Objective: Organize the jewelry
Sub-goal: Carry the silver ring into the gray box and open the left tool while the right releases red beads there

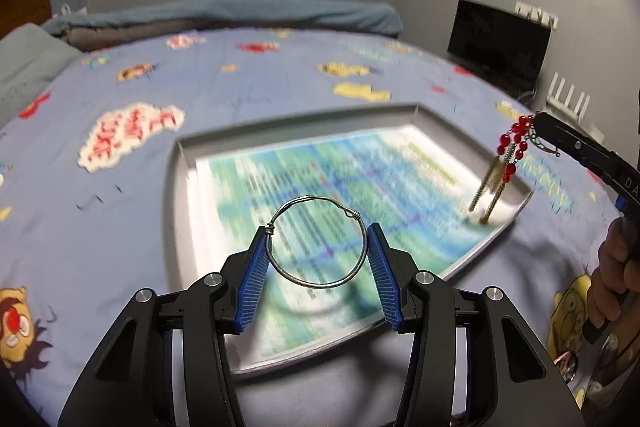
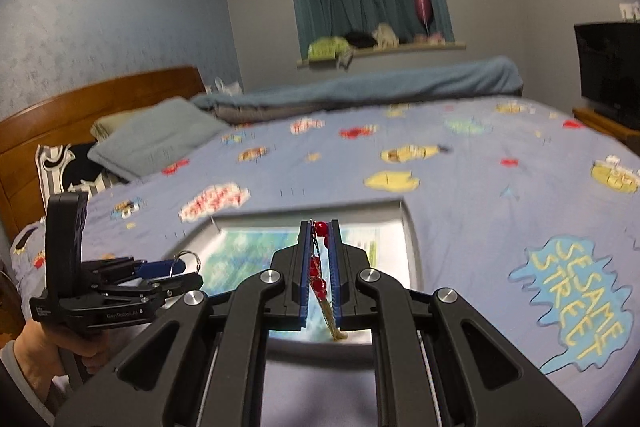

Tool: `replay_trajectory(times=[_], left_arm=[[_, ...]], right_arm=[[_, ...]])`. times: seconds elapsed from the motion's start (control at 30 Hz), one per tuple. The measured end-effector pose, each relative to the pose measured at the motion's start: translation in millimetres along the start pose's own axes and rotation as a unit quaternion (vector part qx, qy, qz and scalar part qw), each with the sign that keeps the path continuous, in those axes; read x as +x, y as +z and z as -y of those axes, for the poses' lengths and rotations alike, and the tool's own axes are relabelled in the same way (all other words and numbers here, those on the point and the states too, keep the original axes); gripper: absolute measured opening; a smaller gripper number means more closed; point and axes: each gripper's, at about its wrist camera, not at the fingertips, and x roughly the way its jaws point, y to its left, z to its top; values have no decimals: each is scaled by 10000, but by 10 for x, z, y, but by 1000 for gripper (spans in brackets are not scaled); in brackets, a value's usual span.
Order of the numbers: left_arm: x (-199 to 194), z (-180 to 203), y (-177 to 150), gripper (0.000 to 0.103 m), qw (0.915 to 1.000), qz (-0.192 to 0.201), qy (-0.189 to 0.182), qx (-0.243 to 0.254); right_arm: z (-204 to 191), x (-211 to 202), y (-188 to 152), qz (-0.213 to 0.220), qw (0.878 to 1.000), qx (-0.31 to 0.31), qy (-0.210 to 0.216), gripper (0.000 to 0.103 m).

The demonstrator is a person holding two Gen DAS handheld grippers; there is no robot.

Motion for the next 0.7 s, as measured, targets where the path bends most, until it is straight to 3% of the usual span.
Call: replay_trajectory(times=[0.23,0.5,0.53,0.63,0.7], left_arm=[[77,-38,-44,51,9999,-105,55,-2],[47,-83,-59,63,9999,38,124,-23],[30,-77,-55,64,9999,68,131,-3],[-52,-71,-69,74,9997,211,131,25],[-147,-61,-91,79,9992,365,154,59]], right_arm=[[-3,270,-169,-638,9979,103,89,8],[30,290,-221,-743,9971,144,43,9],[37,274,-225,-726,9973,142,31,11],[101,206,-238,-637,9978,196,11,29],[128,132,-239,-558,9982,213,-20,32]])
